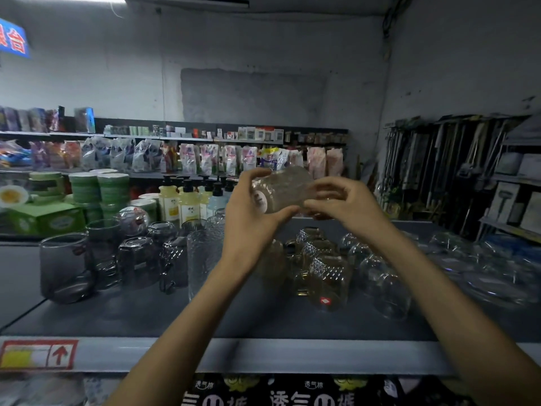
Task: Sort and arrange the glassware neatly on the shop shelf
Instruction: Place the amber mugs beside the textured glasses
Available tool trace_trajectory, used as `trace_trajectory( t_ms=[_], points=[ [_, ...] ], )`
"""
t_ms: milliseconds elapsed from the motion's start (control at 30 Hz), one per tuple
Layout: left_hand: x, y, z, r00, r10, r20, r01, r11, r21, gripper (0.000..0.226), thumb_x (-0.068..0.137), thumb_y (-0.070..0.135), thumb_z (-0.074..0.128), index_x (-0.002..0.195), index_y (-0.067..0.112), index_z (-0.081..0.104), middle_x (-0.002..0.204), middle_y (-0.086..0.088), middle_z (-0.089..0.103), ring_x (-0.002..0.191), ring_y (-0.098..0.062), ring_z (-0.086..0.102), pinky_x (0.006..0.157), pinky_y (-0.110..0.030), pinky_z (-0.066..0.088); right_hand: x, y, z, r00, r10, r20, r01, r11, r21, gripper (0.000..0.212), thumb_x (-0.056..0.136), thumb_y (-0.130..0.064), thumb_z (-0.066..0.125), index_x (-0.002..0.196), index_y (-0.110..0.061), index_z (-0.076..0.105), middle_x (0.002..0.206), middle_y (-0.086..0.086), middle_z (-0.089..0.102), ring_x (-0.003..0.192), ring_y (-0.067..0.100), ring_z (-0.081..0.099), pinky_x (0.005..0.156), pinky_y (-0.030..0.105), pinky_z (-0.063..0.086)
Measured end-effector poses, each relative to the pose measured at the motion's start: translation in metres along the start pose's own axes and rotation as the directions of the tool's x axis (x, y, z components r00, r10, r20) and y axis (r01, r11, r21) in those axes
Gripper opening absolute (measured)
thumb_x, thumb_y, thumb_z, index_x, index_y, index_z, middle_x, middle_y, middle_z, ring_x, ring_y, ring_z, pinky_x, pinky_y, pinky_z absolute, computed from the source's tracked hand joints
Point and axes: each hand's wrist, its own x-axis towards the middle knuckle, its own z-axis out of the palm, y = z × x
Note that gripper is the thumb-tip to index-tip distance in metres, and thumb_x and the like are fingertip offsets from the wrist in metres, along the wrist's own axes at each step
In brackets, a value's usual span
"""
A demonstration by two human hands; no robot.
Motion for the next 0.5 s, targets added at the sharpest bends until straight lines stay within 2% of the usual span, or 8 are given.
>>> trace_trajectory(
  t_ms=[67,100,167,200,233,367,433,500],
  points=[
    [0.009,0.003,-0.01,0.997,-0.039,0.071,0.033,0.997,0.073,0.074,0.066,0.025,0.096,0.127,0.031,0.055,0.117,0.023,0.056,0.102,0.005,0.055,0.085,-0.009,0.042,-0.002,-0.005,-0.002,0.995,-0.101,-0.021,0.09,0.952,-0.293,0.06,0.077,-0.019,0.088,0.132,-0.027,0.063,0.114,-0.011,0.069,0.097,0.005,0.07,0.083,0.019,0.059],
    [0.013,0.005,-0.015,0.992,-0.053,0.113,0.042,0.994,0.103,0.074,0.065,0.025,0.096,0.126,0.031,0.056,0.119,0.02,0.057,0.104,0.002,0.056,0.084,-0.011,0.044,-0.004,-0.009,-0.001,0.988,-0.151,0.012,0.144,0.912,-0.385,0.073,0.074,-0.024,0.09,0.139,-0.032,0.058,0.123,-0.011,0.066,0.105,0.004,0.065,0.09,0.022,0.055],
    [0.022,0.01,-0.023,0.981,-0.072,0.183,0.039,0.983,0.178,0.075,0.061,0.026,0.097,0.126,0.032,0.059,0.128,0.01,0.059,0.114,-0.012,0.057,0.093,-0.03,0.055,-0.006,-0.015,0.004,0.973,-0.198,0.12,0.231,0.854,-0.467,0.088,0.07,-0.031,0.092,0.147,-0.036,0.049,0.139,-0.011,0.058,0.121,0.007,0.056,0.103,0.031,0.046],
    [0.026,0.014,-0.025,0.975,-0.077,0.211,0.031,0.976,0.214,0.076,0.059,0.026,0.097,0.126,0.032,0.061,0.132,0.005,0.059,0.118,-0.017,0.058,0.098,-0.039,0.057,-0.005,-0.018,0.008,0.965,-0.204,0.166,0.26,0.839,-0.478,0.091,0.07,-0.034,0.092,0.149,-0.036,0.047,0.141,-0.012,0.055,0.124,0.008,0.053,0.107,0.033,0.044],
    [0.029,0.018,-0.026,0.968,-0.079,0.24,0.02,0.972,0.236,0.078,0.059,0.025,0.098,0.128,0.031,0.062,0.133,0.003,0.06,0.119,-0.019,0.059,0.101,-0.042,0.055,-0.004,-0.02,0.012,0.959,-0.206,0.192,0.275,0.834,-0.479,0.092,0.069,-0.036,0.092,0.15,-0.034,0.047,0.139,-0.012,0.054,0.124,0.008,0.052,0.107,0.033,0.044],
    [0.037,0.036,-0.028,0.948,-0.06,0.312,-0.024,0.965,0.259,0.084,0.064,0.022,0.096,0.139,0.022,0.058,0.138,0.004,0.062,0.119,-0.013,0.056,0.104,-0.038,0.051,0.004,-0.027,0.024,0.969,-0.186,0.16,0.24,0.854,-0.462,0.095,0.065,-0.047,0.093,0.147,-0.03,0.049,0.133,-0.012,0.056,0.115,0.008,0.054,0.097,0.026,0.045],
    [0.042,0.038,-0.03,0.952,-0.051,0.301,-0.037,0.96,0.278,0.087,0.065,0.028,0.096,0.141,0.022,0.055,0.138,0.002,0.062,0.121,-0.017,0.059,0.103,-0.041,0.054,0.01,-0.026,0.026,0.978,-0.168,0.121,0.204,0.886,-0.416,0.086,0.064,-0.046,0.094,0.139,-0.028,0.055,0.121,-0.016,0.059,0.106,0.005,0.058,0.09,0.022,0.048],
    [0.05,0.037,-0.031,0.952,-0.048,0.302,-0.045,0.954,0.295,0.08,0.069,0.033,0.093,0.14,0.021,0.056,0.133,0.0,0.065,0.115,-0.019,0.063,0.099,-0.042,0.056,0.018,-0.021,0.025,0.987,-0.13,0.093,0.154,0.935,-0.321,0.075,0.065,-0.045,0.094,0.13,-0.027,0.062,0.115,-0.016,0.066,0.104,0.006,0.063,0.09,0.026,0.053]
  ],
)
